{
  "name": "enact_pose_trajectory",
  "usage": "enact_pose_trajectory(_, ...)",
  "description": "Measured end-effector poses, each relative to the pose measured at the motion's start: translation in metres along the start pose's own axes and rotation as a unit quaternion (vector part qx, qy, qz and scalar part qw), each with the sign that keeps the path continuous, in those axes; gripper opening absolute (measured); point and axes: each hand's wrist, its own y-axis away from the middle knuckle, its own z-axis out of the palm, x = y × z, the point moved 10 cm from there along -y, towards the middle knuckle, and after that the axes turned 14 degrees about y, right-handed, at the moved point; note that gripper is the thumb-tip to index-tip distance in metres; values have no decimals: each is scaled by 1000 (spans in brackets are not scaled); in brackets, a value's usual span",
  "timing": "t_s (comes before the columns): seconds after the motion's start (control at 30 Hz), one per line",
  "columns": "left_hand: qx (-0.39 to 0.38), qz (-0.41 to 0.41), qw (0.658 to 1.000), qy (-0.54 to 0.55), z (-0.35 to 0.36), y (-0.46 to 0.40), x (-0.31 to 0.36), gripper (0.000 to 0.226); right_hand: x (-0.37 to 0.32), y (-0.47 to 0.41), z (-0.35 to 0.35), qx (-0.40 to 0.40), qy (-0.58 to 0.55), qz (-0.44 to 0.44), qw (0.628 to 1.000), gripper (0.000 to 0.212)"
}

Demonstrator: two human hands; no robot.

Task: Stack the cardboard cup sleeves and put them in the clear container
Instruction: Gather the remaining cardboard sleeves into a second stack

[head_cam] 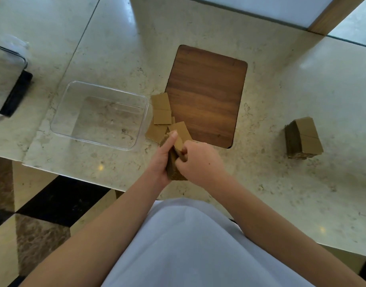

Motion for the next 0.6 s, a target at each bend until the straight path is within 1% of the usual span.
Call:
enact_pose_trajectory(0.03, 2, -5, 1000, 18, -3, 0, 0, 27, -5, 3, 1, -10, -24, -21, 999, 27)
enact_pose_trajectory(0.1, 6, -12, 998, 62, -11, 1, 2, 29, -11, 11, 8, -60, -74, -56, 994, 40)
enact_pose_trajectory(0.13, 1, -15, 997, 78, -12, 1, 4, 31, -11, 14, 13, -84, -112, -60, 988, 42)
enact_pose_trajectory(0.17, -5, -18, 996, 87, -13, 1, 6, 32, -6, 15, 15, -95, -167, -47, 980, 41)
enact_pose_trajectory(0.2, -10, -21, 996, 88, -15, 1, 6, 34, 4, 12, 17, -89, -229, -13, 969, 40)
enact_pose_trajectory(0.23, -14, -20, 996, 90, -15, 0, 7, 36, 19, 6, 19, -69, -275, 35, 958, 37)
enact_pose_trajectory(0.27, -19, -22, 995, 96, -15, 0, 7, 38, 38, 0, 23, -47, -292, 85, 951, 34)
enact_pose_trajectory(0.33, -31, -28, 992, 115, -14, -5, 7, 42, 68, -13, 37, -34, -257, 164, 952, 20)
enact_pose_trajectory(0.37, -35, -31, 992, 121, -13, -6, 7, 46, 78, -19, 46, -45, -234, 189, 953, 14)
enact_pose_trajectory(0.4, -38, -32, 991, 124, -12, -8, 8, 50, 84, -25, 53, -58, -215, 206, 953, 13)
enact_pose_trajectory(0.43, -42, -30, 991, 127, -11, -11, 10, 55, 87, -32, 59, -68, -196, 216, 954, 20)
enact_pose_trajectory(0.47, -44, -26, 991, 127, -12, -12, 12, 58, 86, -37, 65, -75, -177, 223, 956, 31)
enact_pose_trajectory(0.53, -44, -17, 991, 127, -11, -16, 15, 59, 83, -48, 72, -79, -139, 233, 959, 52)
enact_pose_trajectory(0.6, -39, -15, 991, 129, -11, -19, 18, 56, 74, -55, 73, -71, -94, 226, 967, 58)
